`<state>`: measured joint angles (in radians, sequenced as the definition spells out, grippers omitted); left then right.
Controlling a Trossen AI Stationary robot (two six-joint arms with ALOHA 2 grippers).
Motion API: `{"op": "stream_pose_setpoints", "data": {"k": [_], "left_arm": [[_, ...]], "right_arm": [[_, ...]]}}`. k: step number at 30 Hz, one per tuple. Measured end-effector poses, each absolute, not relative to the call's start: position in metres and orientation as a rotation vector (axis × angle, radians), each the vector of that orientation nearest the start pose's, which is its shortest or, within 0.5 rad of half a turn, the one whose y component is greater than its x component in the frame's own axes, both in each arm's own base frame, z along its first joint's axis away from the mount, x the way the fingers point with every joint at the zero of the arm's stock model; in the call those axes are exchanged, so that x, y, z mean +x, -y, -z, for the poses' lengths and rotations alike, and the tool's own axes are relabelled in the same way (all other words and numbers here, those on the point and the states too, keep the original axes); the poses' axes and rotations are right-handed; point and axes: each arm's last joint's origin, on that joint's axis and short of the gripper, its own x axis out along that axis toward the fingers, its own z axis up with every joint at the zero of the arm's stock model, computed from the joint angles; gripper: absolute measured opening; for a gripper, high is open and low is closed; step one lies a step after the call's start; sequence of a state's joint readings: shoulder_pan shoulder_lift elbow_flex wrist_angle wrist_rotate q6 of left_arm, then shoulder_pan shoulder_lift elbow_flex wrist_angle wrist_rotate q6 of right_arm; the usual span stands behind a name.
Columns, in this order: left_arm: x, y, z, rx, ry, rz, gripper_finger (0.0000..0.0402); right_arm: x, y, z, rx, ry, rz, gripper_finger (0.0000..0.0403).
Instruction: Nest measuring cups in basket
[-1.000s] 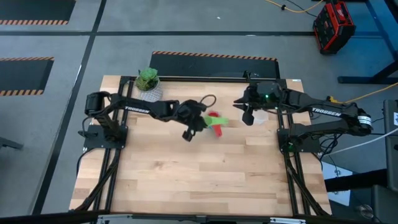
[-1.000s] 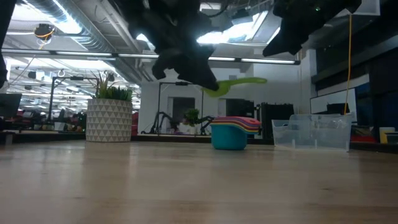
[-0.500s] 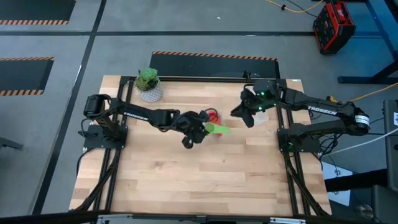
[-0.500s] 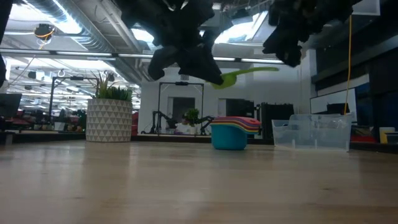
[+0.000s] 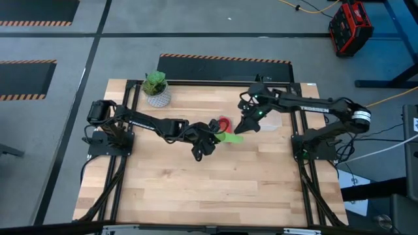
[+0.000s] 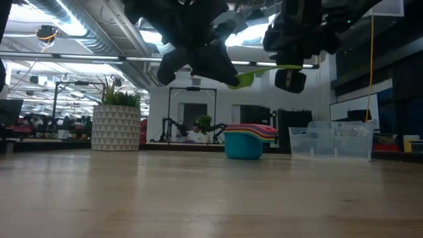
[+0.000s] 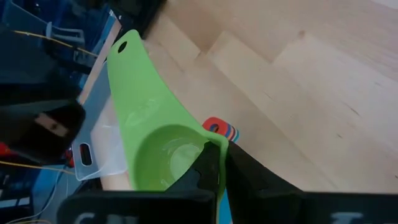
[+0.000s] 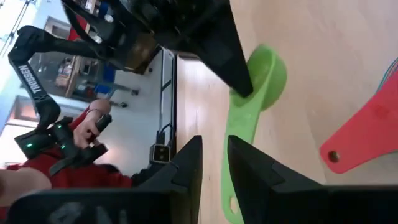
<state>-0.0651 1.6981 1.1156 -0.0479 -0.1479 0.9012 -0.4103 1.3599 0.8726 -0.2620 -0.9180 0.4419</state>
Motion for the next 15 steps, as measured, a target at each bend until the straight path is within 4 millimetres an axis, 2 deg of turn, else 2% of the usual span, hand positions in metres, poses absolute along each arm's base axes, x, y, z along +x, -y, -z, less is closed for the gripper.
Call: {"op": "stream_pose_setpoints", "data": {"k": [6, 15], "left_arm": [[0.368, 0.020, -0.224, 0.938, -0.624, 0.211, 0.0003], [0.368, 0.023, -0.223, 0.939, -0.621, 0.221, 0.0003]], "right_arm": [[0.264, 0.090, -0.229, 0.904, -0.741, -0.344, 0.0081], [0.265, 0.089, -0.228, 0.874, -0.736, -0.384, 0.0081]]}}
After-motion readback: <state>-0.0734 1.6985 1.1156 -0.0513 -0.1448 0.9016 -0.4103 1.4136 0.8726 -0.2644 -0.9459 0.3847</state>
